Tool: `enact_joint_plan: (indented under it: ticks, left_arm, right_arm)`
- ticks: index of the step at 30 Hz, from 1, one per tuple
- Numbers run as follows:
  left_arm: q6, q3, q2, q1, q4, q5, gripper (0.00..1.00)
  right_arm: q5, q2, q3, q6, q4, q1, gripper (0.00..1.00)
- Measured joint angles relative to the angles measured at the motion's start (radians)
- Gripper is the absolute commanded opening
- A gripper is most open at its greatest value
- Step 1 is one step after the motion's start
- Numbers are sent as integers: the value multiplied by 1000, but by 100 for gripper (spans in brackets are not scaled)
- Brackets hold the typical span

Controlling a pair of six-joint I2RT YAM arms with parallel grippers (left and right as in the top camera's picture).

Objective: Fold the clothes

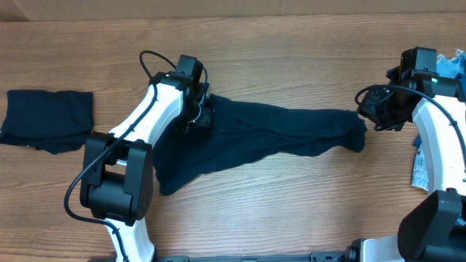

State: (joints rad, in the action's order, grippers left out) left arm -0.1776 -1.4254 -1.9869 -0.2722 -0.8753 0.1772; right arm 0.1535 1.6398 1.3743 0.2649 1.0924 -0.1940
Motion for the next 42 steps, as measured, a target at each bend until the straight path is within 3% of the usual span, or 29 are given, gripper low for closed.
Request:
enact_joint_plan:
  ticks: [6,12,14,16,19,24,27,31,35,39,42]
  left_arm:
    - [-11,0,0,21,4,-18,56]
    - [-29,37,0,5,108,-29,50]
    - [-33,62,0,5,113,-36,48]
    - [-34,74,0,5,114,-40,35]
    - [-37,77,0,5,143,-41,29]
    - [-38,78,0,4,180,-44,33]
    - [-37,78,-6,-2,174,-48,8]
    - [-45,70,-26,-6,119,-48,4]
    - [-45,-91,-27,-6,-87,-55,4]
    - [-39,-450,15,-6,-294,-104,4]
    - [-26,-638,69,-6,-360,-132,4]
  right_arm:
    - [0,0,0,0,0,0,39]
    - [0,0,0,0,0,0,39]
    - [0,0,0,0,0,0,39]
    - [0,0,0,0,0,0,39]
    - [0,0,0,0,5,0,39]
    - [0,0,0,0,8,0,38]
    - [0,0,0,0,8,0,38]
    - [0,0,0,0,8,0,38]
    - [0,0,0,0,16,0,39]
    - [0,0,-2,0,42,0,40]
    - [5,0,-48,0,42,0,44]
